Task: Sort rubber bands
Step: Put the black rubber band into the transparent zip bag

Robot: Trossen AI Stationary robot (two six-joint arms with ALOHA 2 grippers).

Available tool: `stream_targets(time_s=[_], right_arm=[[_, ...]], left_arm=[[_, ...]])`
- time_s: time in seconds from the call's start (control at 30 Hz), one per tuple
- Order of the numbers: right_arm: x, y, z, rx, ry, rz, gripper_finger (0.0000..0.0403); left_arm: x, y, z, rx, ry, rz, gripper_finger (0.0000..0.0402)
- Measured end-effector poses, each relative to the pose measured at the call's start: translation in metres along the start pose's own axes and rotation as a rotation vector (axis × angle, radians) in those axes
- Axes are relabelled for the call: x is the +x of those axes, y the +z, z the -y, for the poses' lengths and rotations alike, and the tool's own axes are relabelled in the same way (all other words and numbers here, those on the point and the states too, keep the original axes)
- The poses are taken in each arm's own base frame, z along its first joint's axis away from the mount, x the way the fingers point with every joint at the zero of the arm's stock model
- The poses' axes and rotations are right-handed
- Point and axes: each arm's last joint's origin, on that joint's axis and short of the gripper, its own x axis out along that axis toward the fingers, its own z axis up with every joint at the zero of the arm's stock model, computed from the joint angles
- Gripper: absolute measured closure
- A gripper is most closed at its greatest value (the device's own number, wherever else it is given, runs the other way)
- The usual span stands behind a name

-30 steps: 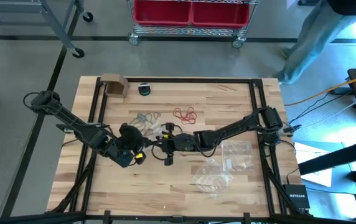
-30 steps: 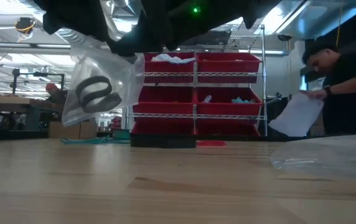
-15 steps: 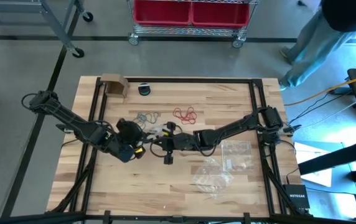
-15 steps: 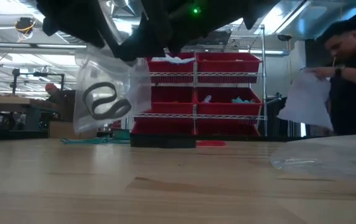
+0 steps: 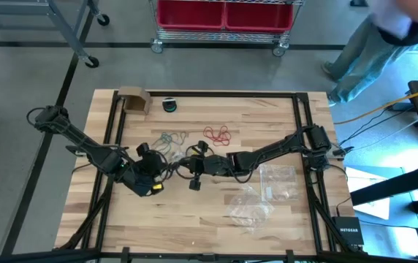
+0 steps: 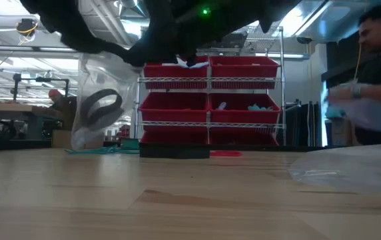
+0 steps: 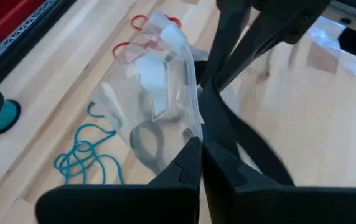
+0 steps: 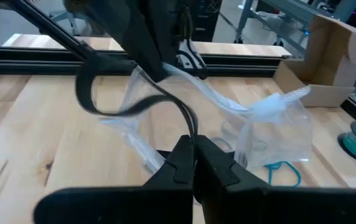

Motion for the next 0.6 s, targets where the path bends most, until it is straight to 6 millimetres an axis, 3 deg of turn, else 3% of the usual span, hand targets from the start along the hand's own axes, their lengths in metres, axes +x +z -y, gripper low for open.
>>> stream_targets(time_s=[0.33,0.6], right_arm=[[0.0,-0.002,0.005,0.039,-0.137,-0.013,0.0402],[0.0,-0.002,0.006,0.099,-0.15,-0.009,0.0402]], left_arm=[[-0.008,0.0,0.004,-0.037,-0.056,0.025,0.0402],[-0.012,0.001,0.006,-0.075,-0.09,0.042,0.0401]])
